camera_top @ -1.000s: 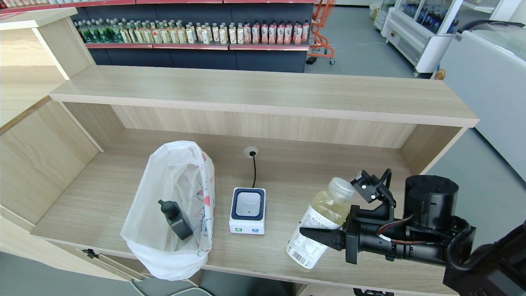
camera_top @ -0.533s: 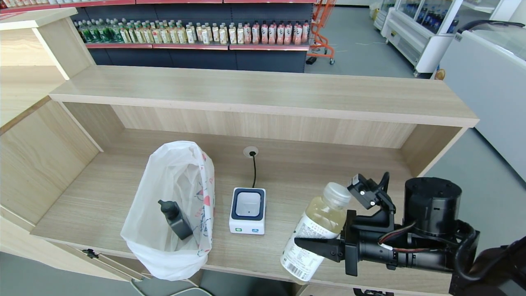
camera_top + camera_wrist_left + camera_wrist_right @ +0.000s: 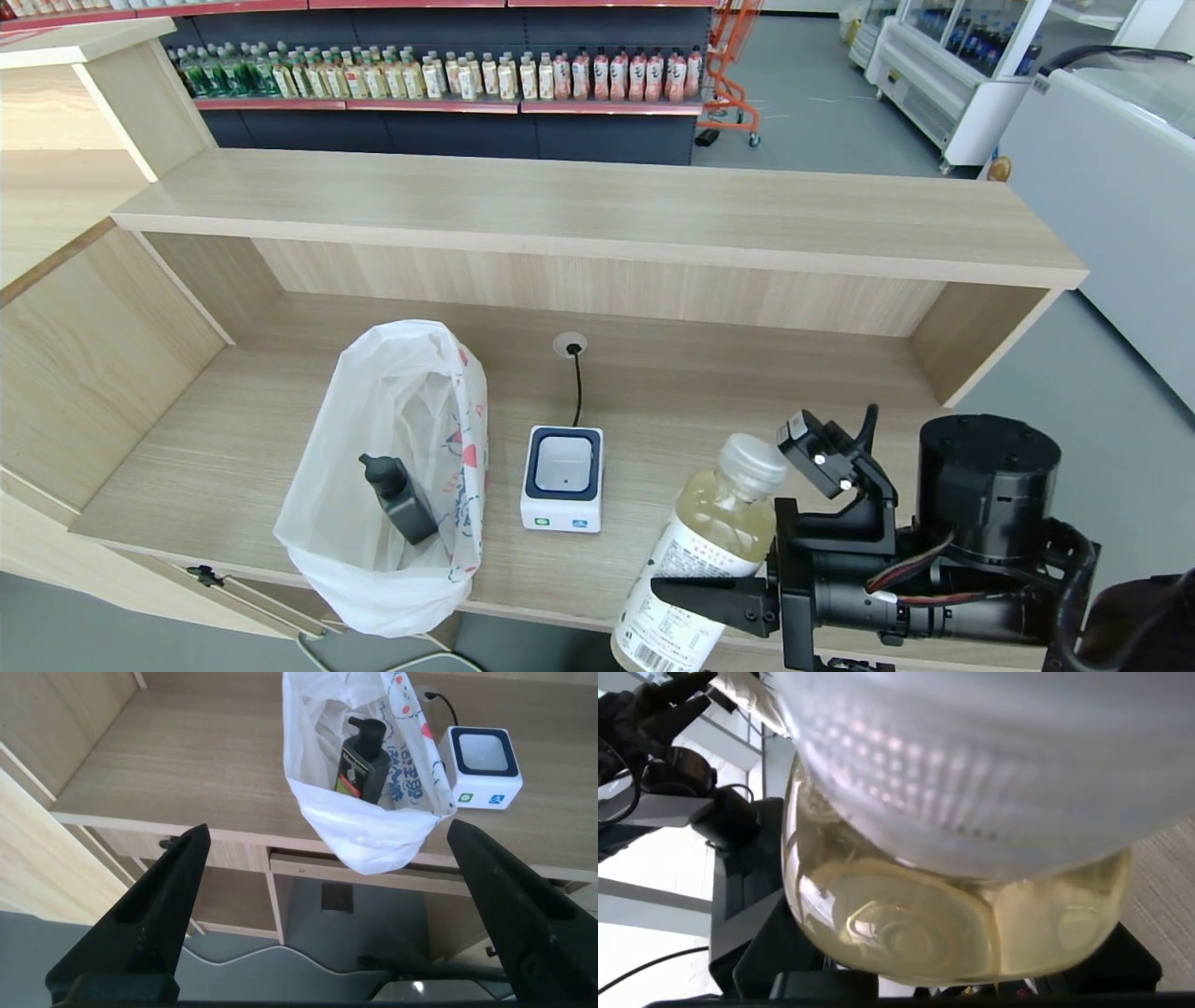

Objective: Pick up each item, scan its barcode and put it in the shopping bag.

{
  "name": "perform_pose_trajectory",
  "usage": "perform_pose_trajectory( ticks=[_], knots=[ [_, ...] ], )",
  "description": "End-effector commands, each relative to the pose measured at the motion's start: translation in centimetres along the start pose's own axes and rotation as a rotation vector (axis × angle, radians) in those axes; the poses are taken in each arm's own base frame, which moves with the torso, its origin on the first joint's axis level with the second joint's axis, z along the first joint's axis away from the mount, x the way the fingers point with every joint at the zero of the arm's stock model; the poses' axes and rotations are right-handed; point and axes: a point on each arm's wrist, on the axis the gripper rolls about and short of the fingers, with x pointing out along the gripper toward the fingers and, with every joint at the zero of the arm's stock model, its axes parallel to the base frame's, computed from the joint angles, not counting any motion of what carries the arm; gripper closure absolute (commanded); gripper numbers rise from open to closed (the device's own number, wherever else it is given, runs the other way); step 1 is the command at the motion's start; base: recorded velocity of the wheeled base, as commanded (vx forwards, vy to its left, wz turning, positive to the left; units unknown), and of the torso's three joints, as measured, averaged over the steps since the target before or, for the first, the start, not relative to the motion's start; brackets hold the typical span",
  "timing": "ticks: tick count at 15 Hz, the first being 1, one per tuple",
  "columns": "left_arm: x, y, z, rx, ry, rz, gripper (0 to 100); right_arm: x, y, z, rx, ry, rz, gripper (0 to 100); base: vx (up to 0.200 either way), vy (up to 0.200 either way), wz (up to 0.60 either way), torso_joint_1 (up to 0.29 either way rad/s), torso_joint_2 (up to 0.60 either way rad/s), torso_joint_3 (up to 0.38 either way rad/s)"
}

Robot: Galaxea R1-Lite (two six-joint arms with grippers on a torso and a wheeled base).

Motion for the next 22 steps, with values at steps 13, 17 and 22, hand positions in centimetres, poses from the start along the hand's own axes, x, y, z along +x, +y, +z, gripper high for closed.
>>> perform_pose_trajectory(
  ticks=[13,17,22],
  knots=[
    [0.00,0.00,0.00,0.000,-0.001,0.000,0,-0.06,0.92,-0.29,0.122,0.029,0.021,100,0.000,0.000,0.00,0.000,0.00,0.000],
    [0.00,0.00,0.00,0.000,-0.001,0.000,0,-0.04,0.95,-0.31,0.149,0.031,0.023,100,0.000,0.000,0.00,0.000,0.00,0.000],
    [0.00,0.00,0.00,0.000,-0.001,0.000,0,-0.09,1.07,-0.15,0.168,0.026,0.028,100,0.000,0.000,0.00,0.000,0.00,0.000]
  ],
)
